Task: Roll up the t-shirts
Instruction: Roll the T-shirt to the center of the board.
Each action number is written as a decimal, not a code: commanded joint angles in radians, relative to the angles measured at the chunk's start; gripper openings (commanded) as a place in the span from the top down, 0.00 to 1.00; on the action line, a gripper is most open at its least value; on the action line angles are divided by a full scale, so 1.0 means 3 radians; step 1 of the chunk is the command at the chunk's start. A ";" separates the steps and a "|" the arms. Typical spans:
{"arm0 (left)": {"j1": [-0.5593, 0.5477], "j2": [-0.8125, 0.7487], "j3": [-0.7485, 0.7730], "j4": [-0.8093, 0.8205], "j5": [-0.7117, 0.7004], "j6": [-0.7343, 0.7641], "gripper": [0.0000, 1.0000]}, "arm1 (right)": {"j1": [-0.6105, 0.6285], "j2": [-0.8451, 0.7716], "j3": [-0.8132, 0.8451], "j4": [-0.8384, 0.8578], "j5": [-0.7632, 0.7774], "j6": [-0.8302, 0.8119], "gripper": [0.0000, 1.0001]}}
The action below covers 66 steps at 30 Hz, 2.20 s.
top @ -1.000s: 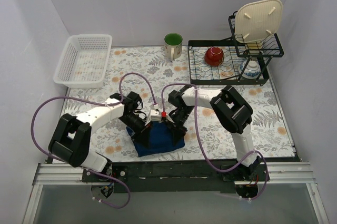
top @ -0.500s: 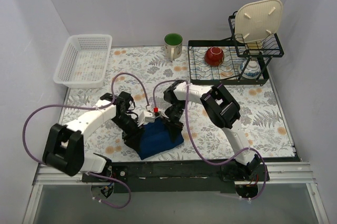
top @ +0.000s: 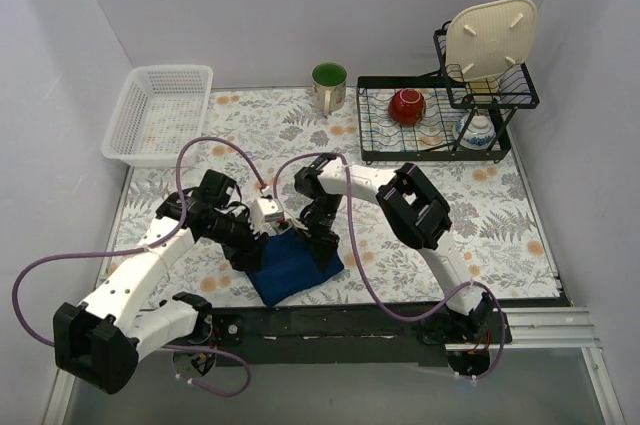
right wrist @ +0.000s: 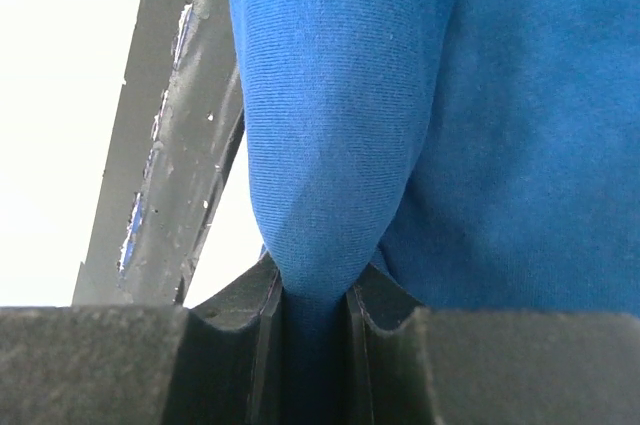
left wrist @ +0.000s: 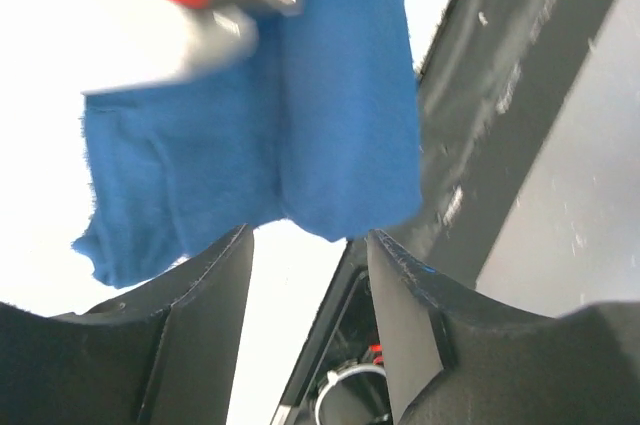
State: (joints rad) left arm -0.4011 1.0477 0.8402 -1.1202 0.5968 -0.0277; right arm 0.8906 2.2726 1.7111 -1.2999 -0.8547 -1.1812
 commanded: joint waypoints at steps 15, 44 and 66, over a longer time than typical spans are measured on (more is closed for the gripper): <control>0.0862 0.1063 0.0850 0.0682 0.0244 -0.2382 1.00 | 0.0043 -0.0923 -0.0948 0.1137 0.0354 0.0695 0.99; -0.0166 0.3210 0.1090 0.1586 -0.0389 -0.2296 1.00 | 0.0002 -0.1787 -0.2288 0.2890 0.0910 0.1610 0.99; -0.0003 0.2604 0.1793 0.1873 -0.0457 -0.2016 1.00 | -0.0350 -0.1982 -0.2447 0.2631 0.1642 0.1821 0.99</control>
State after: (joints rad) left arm -0.4808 2.0678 1.4540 -0.6403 0.5560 -0.7261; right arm 0.7971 1.6405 0.9485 -0.4088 -0.4171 -0.6163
